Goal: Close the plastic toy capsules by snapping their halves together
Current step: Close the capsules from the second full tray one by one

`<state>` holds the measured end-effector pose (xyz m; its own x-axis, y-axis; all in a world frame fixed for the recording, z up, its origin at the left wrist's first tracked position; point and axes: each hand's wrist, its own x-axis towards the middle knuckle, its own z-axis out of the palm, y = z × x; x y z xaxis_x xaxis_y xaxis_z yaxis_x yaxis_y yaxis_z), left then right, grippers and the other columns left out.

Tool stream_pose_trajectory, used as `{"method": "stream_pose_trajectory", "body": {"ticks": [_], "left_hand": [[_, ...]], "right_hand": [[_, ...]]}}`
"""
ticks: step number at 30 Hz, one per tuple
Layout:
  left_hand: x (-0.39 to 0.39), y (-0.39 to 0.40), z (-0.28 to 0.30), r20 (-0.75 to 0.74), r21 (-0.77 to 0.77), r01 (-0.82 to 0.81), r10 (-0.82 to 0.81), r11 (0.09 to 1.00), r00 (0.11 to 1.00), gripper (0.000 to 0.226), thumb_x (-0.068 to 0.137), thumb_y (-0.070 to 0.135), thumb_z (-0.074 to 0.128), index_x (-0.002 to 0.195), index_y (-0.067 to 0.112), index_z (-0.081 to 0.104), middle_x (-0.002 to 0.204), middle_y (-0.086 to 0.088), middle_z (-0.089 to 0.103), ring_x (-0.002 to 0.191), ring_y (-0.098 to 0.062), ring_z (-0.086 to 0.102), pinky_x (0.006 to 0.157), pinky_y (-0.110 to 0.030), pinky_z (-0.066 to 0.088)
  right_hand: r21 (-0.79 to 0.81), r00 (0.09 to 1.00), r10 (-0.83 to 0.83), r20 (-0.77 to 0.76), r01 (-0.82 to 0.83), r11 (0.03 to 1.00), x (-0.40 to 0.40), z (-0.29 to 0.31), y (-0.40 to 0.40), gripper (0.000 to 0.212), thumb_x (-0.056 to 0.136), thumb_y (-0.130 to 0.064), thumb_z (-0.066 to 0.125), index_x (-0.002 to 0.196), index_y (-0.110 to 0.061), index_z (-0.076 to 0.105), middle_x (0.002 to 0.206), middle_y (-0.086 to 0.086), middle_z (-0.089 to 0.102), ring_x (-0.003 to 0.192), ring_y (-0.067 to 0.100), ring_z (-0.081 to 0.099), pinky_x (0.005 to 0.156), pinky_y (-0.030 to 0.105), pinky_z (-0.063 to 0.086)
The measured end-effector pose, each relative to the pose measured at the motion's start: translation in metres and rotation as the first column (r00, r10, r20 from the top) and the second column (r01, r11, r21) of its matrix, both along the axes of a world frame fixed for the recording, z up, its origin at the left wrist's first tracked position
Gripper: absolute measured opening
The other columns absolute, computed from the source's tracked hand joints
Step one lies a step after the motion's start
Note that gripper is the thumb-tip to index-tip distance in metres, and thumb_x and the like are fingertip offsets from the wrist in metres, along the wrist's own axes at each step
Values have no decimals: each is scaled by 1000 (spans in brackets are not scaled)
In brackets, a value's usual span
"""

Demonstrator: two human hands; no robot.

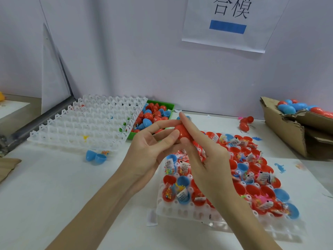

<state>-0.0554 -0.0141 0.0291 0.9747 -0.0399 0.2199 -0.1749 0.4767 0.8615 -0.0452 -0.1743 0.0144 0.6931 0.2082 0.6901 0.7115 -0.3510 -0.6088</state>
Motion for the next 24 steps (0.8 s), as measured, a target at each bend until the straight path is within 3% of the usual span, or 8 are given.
{"method": "stream_pose_trajectory", "body": {"ticks": [2,4,6,11,16,19,24], "left_hand": [[0,0,1,7,-5,11,-10,1000,1000,32,90,11,68,121,6,74,106,-14,78,98,-22,76,86,-26,60],[0,1,2,-6,10,29,-29,1000,1000,35,91,11,67,126,4,71,107,-14,78,99,-21,76,86,-26,60],[0,2,4,-39,0,27,-27,1000,999,35,89,13,70,123,3,72,103,-14,78,95,-21,77,84,-26,60],[-1,0,5,-93,-33,24,-27,999,995,21,77,25,80,96,16,81,90,-13,77,84,-18,75,85,-28,62],[-5,-7,7,-81,-42,-17,14,999,997,27,71,29,81,94,14,82,99,-18,78,90,-22,77,83,-28,63],[-7,-12,6,-71,-70,-49,44,996,996,22,70,30,81,88,17,82,98,-16,79,90,-22,78,80,-25,62],[-10,-17,5,-92,-94,-49,40,994,995,22,76,28,78,92,12,78,101,-18,78,95,-24,77,83,-25,61]], "right_hand": [[-12,998,48,-40,-49,999,0,2,0,49,104,-29,49,151,-31,38,136,-3,67,102,25,63,90,7,51],[13,990,97,-98,-96,995,2,2,-1,51,102,-32,51,152,-35,38,144,-12,60,118,14,64,100,27,55],[22,986,115,-123,-113,993,4,1,-2,53,101,-34,53,152,-34,40,147,-14,56,133,9,57,104,35,54],[5,992,118,-39,-118,993,4,6,-5,55,96,-35,64,148,-27,50,139,-20,60,127,0,59,103,21,51],[17,998,32,53,-33,999,-2,6,-2,51,94,-31,68,141,-12,60,124,-9,70,112,4,68,97,21,55],[15,994,-16,110,14,1000,-6,7,0,48,95,-29,68,140,-13,59,113,-14,68,97,2,70,87,12,54],[14,993,-28,116,27,1000,-5,5,-2,47,94,-21,71,139,-10,60,116,-20,65,97,-11,66,86,9,52]]}}
